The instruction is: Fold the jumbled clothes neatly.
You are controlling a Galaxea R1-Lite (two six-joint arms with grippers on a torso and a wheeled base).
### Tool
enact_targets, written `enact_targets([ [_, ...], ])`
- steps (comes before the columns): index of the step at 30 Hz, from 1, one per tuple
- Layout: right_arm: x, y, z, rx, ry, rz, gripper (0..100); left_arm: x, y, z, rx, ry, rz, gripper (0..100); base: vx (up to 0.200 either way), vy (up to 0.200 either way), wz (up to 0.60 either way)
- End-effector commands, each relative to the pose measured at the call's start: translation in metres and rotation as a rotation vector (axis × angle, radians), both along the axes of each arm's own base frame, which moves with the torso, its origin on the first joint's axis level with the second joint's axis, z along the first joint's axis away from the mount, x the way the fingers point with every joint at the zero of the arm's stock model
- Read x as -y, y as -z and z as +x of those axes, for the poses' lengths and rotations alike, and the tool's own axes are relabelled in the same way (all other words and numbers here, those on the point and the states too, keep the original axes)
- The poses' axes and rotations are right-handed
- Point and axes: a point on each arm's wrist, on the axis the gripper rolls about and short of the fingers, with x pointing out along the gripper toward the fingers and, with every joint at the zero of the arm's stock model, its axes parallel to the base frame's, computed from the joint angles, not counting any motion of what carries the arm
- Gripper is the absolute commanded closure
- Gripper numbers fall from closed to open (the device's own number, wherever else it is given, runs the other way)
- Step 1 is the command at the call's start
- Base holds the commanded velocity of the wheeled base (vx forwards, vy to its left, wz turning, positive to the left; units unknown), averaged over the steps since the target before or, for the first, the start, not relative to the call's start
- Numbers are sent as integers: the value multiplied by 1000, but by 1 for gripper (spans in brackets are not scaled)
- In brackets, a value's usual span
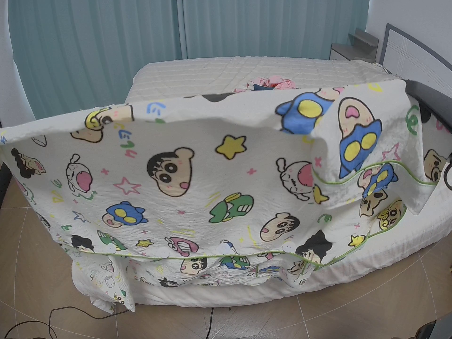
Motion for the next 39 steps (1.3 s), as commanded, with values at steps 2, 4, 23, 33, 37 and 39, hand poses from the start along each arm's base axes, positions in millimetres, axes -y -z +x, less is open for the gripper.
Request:
enact_targets([
  [2, 2, 4, -5, -2, -18, -4, 100, -4, -3, -11, 42, 0, -15, 100, 0, 0, 0],
  [4, 1, 14, -6, -26, -28, -26, 100, -4, 0, -12, 33, 2, -12, 100, 0, 0, 0],
  [23, -16, 56, 21, -196, -2, -158, 100, 5, 34, 5, -251, 54, 71, 100, 0, 0, 0],
  [33, -21, 69, 73, -236, 134, -159, 100, 21, 34, 50, -382, 28, 79, 100, 0, 0, 0],
  [37, -29, 72, 93, -224, 154, -152, 100, 27, 25, 68, -392, 23, 79, 100, 50, 0, 0],
  [39, -33, 73, 102, -221, 160, -149, 100, 30, 24, 77, -406, 17, 85, 100, 200, 0, 0],
])
